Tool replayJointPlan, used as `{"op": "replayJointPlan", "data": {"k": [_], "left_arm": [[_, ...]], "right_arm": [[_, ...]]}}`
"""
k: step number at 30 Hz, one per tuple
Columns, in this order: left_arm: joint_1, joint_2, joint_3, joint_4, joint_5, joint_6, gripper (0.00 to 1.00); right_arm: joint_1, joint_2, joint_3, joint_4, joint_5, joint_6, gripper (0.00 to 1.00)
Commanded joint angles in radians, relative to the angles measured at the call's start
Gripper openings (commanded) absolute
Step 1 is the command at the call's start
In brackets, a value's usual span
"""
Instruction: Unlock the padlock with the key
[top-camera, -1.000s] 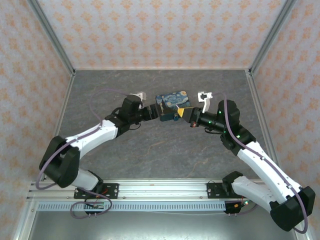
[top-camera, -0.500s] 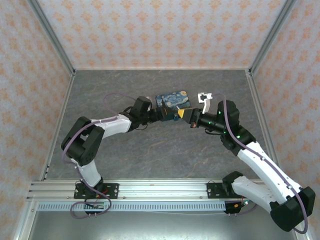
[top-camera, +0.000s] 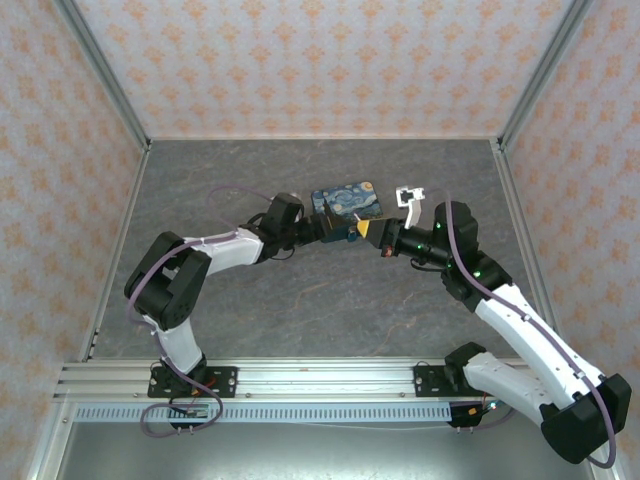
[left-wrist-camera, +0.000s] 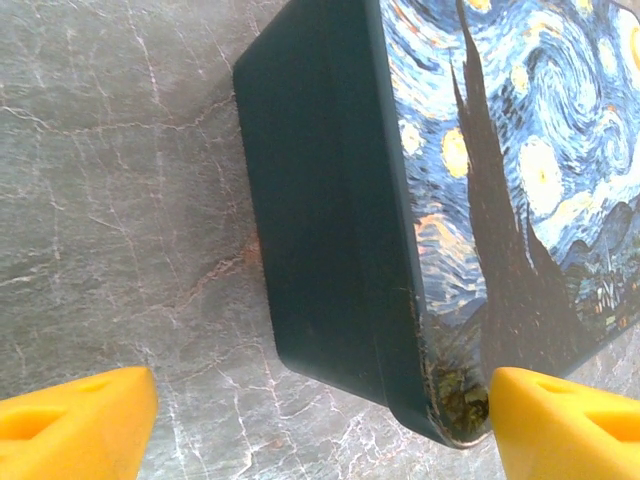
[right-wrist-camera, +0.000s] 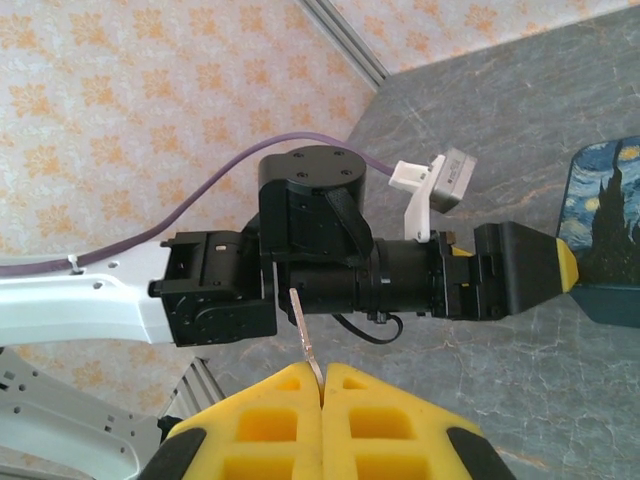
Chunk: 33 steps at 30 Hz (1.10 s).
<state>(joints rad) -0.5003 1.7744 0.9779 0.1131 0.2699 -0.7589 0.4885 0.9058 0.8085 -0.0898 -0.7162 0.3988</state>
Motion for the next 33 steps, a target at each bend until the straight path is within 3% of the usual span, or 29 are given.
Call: {"op": "replayJointPlan", "data": {"k": [1, 11, 17, 22, 27, 33], "left_arm": [[0.027, 0.0, -0.054, -0.095, -0.071, 0.022, 0.85], [0.109, -0.09, -0.157, -0.122, -0.077, 0.057, 0.85], [0.157, -0.107, -0.109, -0.142, -0.026, 0.12, 0.85], [0.157, -0.156, -0.131, -0.055, 0.035, 0.13, 0.86], [0.157, -0.26, -0.214, 0.051, 0.08, 0.157, 0.94], [0.154, -0.399, -0.346, 0.178, 0.223, 0.282, 0.92]], "right_arm": [[0.004, 0.001, 0.019, -0.014, 0.022, -0.024, 0.0], [0.005, 0.048, 0.024, -0.024, 0.0, -0.028, 0.0], [0.005, 0.102, 0.011, 0.006, -0.029, -0.018, 0.0], [0.005, 0.161, -0.043, 0.117, -0.029, 0.048, 0.0], [0.005, 0.237, -0.087, 0.218, 0.003, 0.109, 0.0], [-0.007, 0.387, -0.072, 0.254, -0.003, 0.13, 0.0]]}}
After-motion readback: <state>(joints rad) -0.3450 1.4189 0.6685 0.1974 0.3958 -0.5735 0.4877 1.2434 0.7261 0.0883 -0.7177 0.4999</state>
